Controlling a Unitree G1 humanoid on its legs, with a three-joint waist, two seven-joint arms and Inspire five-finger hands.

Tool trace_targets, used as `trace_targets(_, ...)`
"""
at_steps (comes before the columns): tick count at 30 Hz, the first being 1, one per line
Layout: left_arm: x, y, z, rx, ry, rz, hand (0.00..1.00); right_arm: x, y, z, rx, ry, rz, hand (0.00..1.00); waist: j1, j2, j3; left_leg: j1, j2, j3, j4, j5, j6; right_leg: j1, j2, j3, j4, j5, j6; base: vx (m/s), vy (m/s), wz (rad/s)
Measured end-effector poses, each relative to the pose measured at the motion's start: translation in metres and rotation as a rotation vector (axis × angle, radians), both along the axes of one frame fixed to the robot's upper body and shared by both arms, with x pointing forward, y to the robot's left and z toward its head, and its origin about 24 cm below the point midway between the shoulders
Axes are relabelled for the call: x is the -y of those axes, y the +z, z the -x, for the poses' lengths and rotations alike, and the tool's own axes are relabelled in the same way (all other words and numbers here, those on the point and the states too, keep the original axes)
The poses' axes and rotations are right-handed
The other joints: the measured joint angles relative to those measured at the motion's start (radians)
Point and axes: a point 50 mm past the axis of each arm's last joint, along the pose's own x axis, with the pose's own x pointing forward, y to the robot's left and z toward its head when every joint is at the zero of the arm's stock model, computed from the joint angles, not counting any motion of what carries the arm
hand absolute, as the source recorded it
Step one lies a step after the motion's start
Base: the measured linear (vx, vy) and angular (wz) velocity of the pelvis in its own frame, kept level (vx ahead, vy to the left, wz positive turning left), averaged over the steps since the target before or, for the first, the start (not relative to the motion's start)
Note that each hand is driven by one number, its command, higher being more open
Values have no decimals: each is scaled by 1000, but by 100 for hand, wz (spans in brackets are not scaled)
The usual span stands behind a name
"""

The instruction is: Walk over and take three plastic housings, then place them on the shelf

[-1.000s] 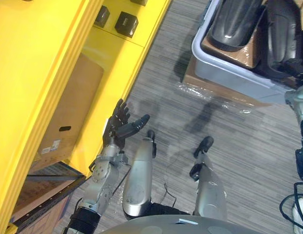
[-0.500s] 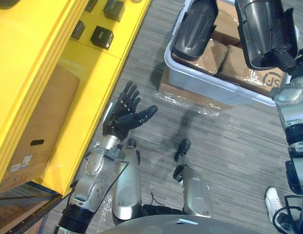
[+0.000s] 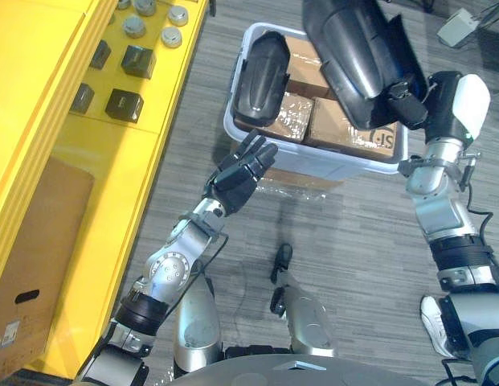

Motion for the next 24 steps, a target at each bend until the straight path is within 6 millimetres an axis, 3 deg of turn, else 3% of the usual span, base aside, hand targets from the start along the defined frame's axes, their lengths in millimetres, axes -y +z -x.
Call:
trace_targets(8, 16, 1, -8, -38, -17, 107, 100, -36, -46, 10, -138, 173, 7, 0, -15, -5, -112, 54, 11, 22, -52, 1, -16, 24, 13, 17, -6, -21, -3, 19, 16, -7)
trace_targets(13, 28, 2, -8, -35, -11, 118, 100, -62, -64, 12, -199, 292, -21, 0, -24, -5, -158, 97, 6, 22, -98, 17, -22, 57, 14, 6, -23, -24, -3, 21, 0, 3)
trace_targets(24, 31, -15, -8, -92, 50, -44, 100, -96, -86, 18, -278, 423, 6, 0, -20, -5, -230, 139, -8, 1, -169, 58, -28, 84, 6, -25, -25, -27, -3, 6, 2, 7)
